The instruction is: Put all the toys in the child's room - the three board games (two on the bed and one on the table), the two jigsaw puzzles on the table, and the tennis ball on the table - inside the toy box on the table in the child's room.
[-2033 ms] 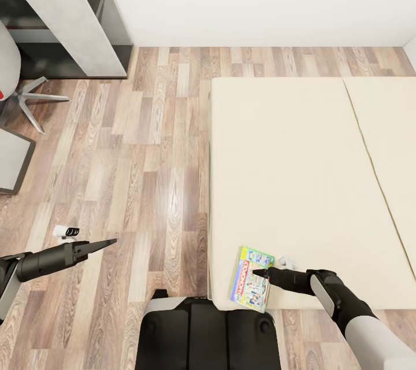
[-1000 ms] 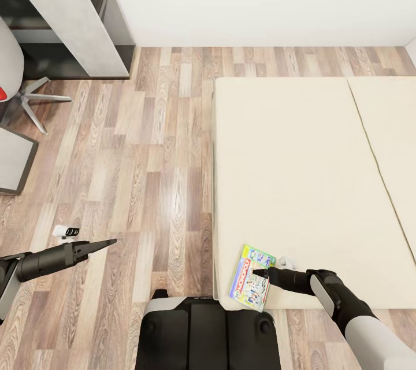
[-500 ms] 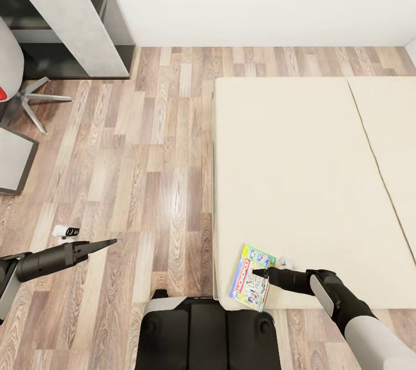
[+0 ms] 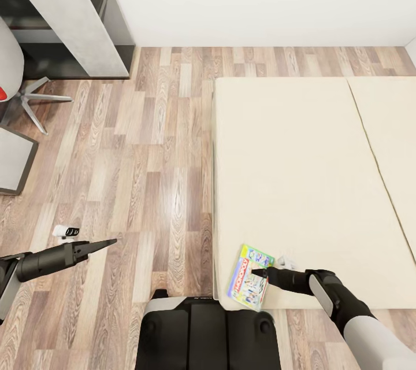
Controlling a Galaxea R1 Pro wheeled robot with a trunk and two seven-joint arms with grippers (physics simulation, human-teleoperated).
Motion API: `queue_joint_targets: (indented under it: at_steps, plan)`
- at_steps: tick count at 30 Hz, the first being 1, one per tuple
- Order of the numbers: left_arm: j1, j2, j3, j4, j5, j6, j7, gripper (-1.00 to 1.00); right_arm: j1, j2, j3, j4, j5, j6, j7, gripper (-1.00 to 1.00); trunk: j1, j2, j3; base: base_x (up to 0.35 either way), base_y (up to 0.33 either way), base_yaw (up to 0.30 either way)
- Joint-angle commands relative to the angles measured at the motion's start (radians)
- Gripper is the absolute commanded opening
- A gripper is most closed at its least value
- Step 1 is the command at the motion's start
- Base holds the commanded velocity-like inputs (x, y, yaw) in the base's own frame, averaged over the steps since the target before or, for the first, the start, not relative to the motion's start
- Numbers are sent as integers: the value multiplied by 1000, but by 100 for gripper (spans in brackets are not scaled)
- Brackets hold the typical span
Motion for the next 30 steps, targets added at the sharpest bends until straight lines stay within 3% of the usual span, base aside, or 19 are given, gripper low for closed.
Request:
queue_joint_targets:
  at_steps: [1,22,30]
  plan:
    - [0,0,0,0,0,11,-4,100,0,1,1,-1,-8,8,-1,100,1,-2,-1,0,0,0]
    - [0,0,0,0,0,10,-4,100,0,9,1,-1,-11,8,41,100,1,-2,-1,0,0,0]
    - [0,0,0,0,0,10,-4,100,0,28,1,-1,-10,4,41,100,1,-2,-1,0,0,0]
